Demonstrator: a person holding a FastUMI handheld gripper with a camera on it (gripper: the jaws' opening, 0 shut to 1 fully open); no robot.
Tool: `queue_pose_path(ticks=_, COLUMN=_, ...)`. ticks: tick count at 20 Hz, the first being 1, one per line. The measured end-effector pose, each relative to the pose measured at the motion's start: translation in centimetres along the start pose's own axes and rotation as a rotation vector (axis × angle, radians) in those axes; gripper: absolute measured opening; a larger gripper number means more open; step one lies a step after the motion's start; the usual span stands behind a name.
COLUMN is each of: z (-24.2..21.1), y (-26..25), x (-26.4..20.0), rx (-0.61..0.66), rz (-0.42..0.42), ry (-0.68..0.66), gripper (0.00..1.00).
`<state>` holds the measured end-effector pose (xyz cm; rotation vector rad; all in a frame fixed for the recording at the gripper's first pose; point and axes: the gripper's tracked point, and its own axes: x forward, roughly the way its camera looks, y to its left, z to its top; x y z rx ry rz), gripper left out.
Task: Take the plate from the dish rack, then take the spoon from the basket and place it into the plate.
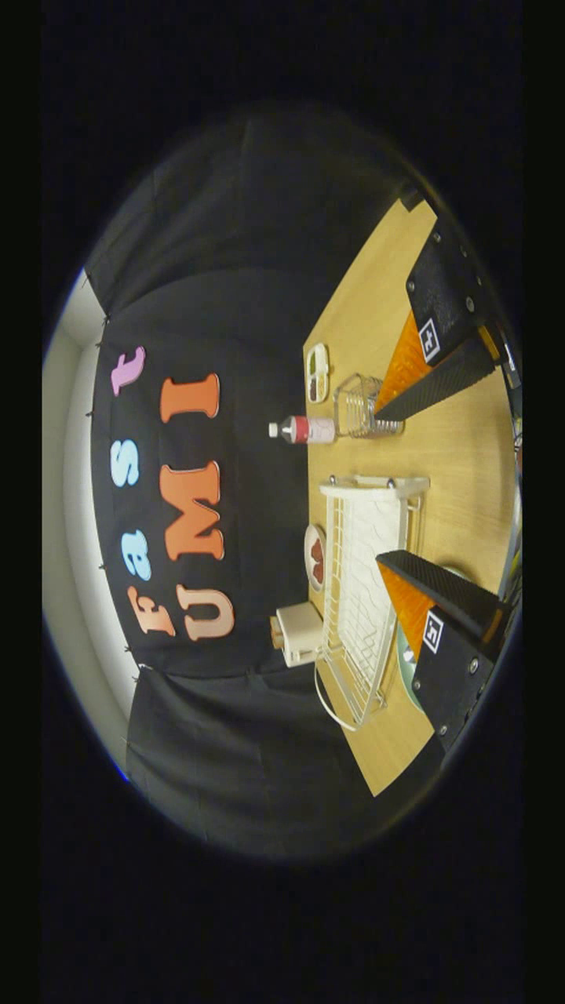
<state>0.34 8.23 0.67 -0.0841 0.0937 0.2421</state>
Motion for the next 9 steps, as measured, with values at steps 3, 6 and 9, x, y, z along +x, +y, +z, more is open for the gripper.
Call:
queue_pose_path(ticks=3, z=1.8, y=-4.0, x=-0.3, rx=-0.014, rz=-0.079, ry=-0.036, gripper=0.98)
queue_pose_path(ticks=6, z=2.3, y=-6.4, x=-0.8, rx=0.003, rz=-0.128, ry=-0.048, gripper=0.98)
queue_pose_path(ticks=9, z=1.8, y=-7.8, x=-0.9, rx=0.009, rz=-0.157, ry=-0.038, gripper=0.98)
